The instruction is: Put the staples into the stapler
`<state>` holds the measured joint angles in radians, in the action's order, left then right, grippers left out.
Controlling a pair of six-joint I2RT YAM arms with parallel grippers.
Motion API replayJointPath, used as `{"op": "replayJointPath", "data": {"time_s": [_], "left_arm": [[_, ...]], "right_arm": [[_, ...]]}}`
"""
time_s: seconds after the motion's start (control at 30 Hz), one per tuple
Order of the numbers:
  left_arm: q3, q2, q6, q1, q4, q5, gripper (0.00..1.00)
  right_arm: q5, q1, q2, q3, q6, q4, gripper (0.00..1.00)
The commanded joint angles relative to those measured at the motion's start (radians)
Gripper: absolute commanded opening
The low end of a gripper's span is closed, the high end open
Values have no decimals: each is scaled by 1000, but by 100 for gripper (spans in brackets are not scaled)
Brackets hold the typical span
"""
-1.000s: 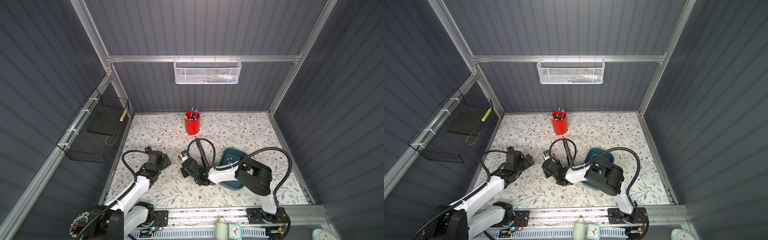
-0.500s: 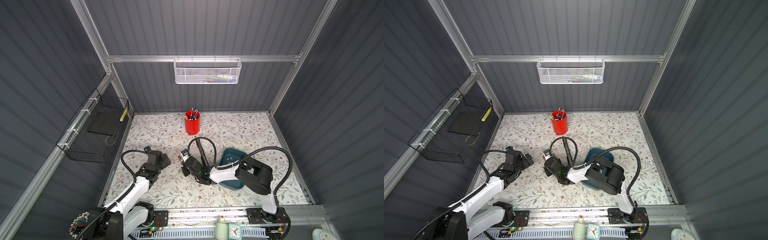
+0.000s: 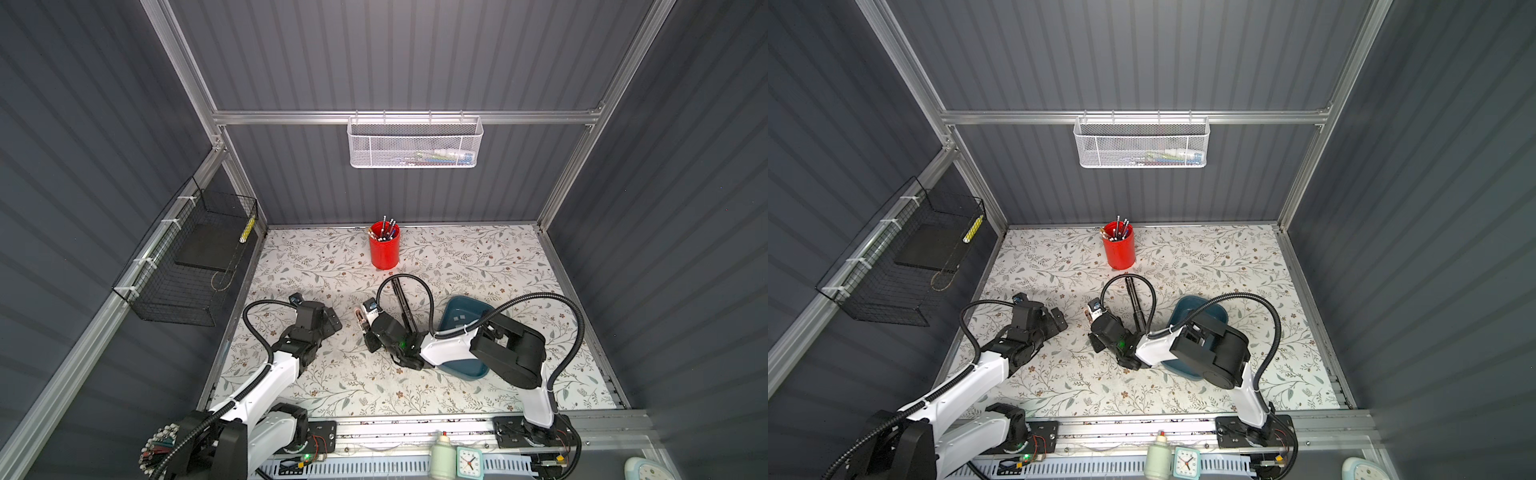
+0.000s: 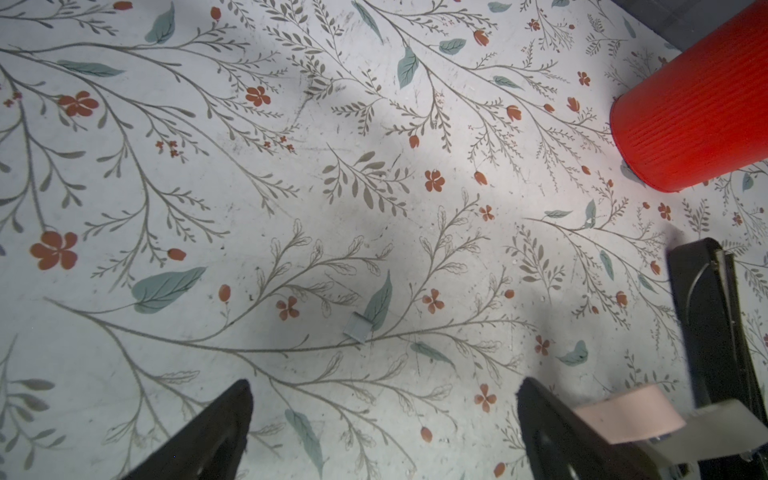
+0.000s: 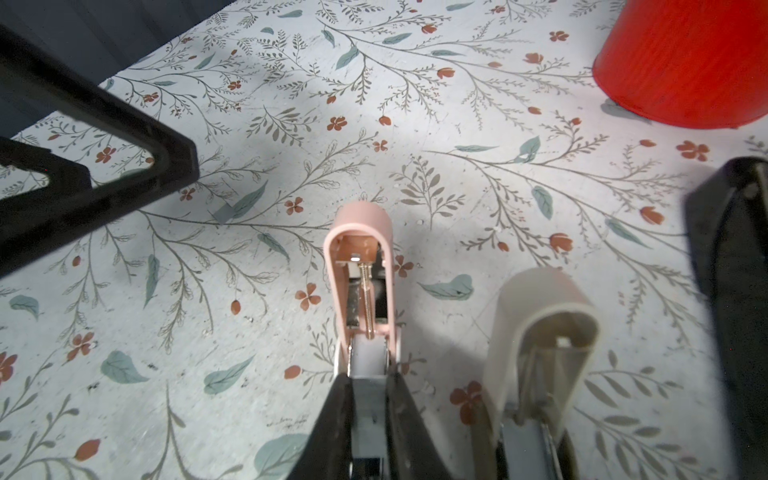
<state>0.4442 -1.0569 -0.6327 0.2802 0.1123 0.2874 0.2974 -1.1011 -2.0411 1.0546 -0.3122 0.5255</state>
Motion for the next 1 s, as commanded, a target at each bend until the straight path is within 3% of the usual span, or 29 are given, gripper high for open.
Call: {"op": "replayJointPath", "data": {"time_s": [0.0,0.97], "left_arm": [[30,-3,11,-5,10,16,100],[30,-6,12,-4,10,16,100]], "right_arm": [[-2,2,17,-10,8,16,19],[-14,6,-10,4,-4,9,18]]}}
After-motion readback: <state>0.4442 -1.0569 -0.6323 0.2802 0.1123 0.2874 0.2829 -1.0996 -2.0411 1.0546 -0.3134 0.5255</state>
